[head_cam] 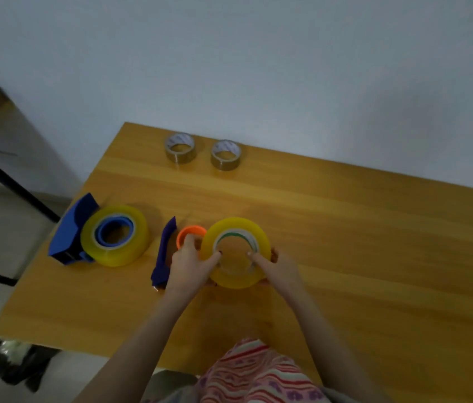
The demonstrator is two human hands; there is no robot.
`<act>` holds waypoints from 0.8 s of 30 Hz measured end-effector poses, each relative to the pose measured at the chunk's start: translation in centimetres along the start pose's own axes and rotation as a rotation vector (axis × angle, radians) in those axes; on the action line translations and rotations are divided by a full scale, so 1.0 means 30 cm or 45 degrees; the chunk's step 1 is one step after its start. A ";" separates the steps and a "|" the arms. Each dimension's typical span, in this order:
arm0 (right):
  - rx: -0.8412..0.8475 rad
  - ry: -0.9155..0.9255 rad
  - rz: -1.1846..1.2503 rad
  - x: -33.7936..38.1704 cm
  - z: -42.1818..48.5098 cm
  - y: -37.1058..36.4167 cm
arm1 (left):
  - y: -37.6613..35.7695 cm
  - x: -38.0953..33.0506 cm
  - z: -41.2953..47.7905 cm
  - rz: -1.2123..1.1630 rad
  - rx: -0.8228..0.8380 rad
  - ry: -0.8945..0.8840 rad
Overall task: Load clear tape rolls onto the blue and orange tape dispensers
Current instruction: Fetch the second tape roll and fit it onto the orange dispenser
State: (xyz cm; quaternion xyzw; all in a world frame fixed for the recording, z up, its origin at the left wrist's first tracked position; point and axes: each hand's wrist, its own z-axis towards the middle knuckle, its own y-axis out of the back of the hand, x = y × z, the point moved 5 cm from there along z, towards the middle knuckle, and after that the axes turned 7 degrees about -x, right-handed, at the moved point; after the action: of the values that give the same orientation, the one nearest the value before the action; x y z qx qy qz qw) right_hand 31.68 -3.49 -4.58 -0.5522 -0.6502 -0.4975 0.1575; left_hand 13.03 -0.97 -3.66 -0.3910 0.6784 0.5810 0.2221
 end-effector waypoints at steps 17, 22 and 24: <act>-0.162 -0.184 0.062 0.127 -0.012 -0.281 | 0.182 0.109 0.261 0.303 0.108 -0.347; -0.149 -0.254 0.057 0.131 0.001 -0.294 | 0.179 0.118 0.269 0.312 0.070 -0.336; -0.135 -0.258 0.057 0.138 0.008 -0.303 | 0.186 0.129 0.274 0.328 0.062 -0.330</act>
State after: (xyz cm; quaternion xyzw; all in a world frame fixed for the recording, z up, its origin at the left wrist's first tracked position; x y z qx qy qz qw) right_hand 22.39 -0.02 -5.86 -0.6216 -0.6231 -0.4691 0.0729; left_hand 5.05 5.99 -5.02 -0.2175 0.7024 0.6336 0.2408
